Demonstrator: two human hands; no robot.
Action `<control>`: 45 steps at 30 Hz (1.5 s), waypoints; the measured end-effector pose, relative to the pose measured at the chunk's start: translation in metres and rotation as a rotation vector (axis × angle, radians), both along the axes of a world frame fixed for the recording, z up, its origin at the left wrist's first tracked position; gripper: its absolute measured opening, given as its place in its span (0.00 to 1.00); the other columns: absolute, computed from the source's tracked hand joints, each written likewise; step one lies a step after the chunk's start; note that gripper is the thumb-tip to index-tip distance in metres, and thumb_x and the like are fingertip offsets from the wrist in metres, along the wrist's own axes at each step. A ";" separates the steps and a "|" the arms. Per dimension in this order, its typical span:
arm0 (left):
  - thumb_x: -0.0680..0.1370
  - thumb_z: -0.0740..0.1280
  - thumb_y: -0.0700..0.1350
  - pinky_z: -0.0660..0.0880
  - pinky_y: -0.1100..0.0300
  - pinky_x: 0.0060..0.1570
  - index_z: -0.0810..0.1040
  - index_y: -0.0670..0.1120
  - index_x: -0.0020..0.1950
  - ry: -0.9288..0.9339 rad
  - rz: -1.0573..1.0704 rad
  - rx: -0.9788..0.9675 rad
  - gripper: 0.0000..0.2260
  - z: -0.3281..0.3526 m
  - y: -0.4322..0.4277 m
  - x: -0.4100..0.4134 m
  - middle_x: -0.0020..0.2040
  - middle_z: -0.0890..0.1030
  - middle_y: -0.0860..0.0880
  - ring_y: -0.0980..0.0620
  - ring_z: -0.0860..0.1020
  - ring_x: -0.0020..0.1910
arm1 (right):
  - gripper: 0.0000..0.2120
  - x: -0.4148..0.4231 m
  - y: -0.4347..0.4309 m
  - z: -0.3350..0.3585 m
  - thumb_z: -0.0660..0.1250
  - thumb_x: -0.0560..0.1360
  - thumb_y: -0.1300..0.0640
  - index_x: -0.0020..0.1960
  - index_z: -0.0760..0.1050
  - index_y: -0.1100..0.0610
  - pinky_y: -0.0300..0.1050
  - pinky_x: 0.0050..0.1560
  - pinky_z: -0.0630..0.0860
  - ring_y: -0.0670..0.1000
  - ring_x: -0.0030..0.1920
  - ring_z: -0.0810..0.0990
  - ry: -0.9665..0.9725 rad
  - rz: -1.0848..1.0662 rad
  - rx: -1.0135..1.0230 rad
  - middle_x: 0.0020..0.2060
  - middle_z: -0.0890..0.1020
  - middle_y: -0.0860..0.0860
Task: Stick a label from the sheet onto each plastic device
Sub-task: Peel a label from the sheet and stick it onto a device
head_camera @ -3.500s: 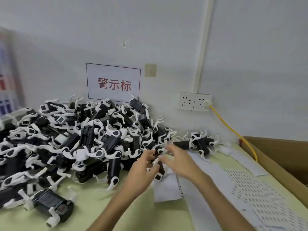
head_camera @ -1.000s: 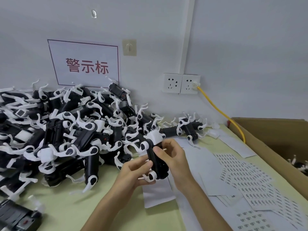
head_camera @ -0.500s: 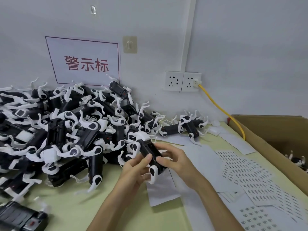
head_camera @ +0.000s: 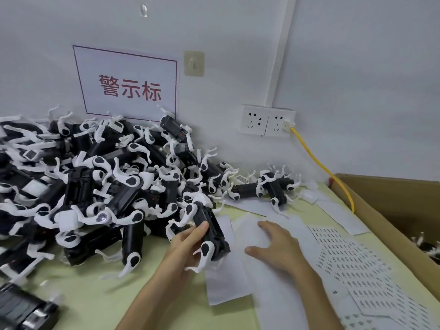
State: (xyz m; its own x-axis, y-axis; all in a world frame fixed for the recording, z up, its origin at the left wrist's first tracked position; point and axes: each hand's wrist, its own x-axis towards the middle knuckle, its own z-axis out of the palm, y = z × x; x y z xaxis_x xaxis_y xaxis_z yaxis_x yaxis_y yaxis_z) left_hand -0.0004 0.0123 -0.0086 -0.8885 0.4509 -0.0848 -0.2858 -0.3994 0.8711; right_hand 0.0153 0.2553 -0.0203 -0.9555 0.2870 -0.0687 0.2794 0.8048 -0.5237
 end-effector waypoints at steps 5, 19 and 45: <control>0.70 0.74 0.60 0.74 0.48 0.63 0.88 0.50 0.52 0.076 0.040 -0.015 0.17 0.001 -0.003 0.000 0.53 0.86 0.45 0.47 0.84 0.54 | 0.27 -0.001 -0.011 0.003 0.71 0.76 0.46 0.72 0.70 0.47 0.46 0.70 0.59 0.47 0.72 0.69 0.095 -0.023 0.065 0.72 0.71 0.43; 0.81 0.62 0.56 0.82 0.63 0.42 0.85 0.49 0.54 0.096 0.109 0.031 0.16 -0.002 -0.007 -0.008 0.48 0.88 0.50 0.54 0.86 0.48 | 0.08 0.053 -0.056 0.043 0.65 0.77 0.65 0.41 0.77 0.57 0.48 0.45 0.72 0.54 0.42 0.77 0.149 0.446 -0.048 0.39 0.81 0.50; 0.73 0.72 0.61 0.75 0.49 0.62 0.87 0.51 0.59 0.074 -0.017 0.233 0.20 -0.012 -0.006 0.001 0.58 0.84 0.47 0.42 0.80 0.56 | 0.11 0.025 -0.029 0.018 0.72 0.76 0.64 0.55 0.77 0.52 0.42 0.41 0.82 0.49 0.48 0.85 0.780 -0.263 -0.906 0.47 0.85 0.47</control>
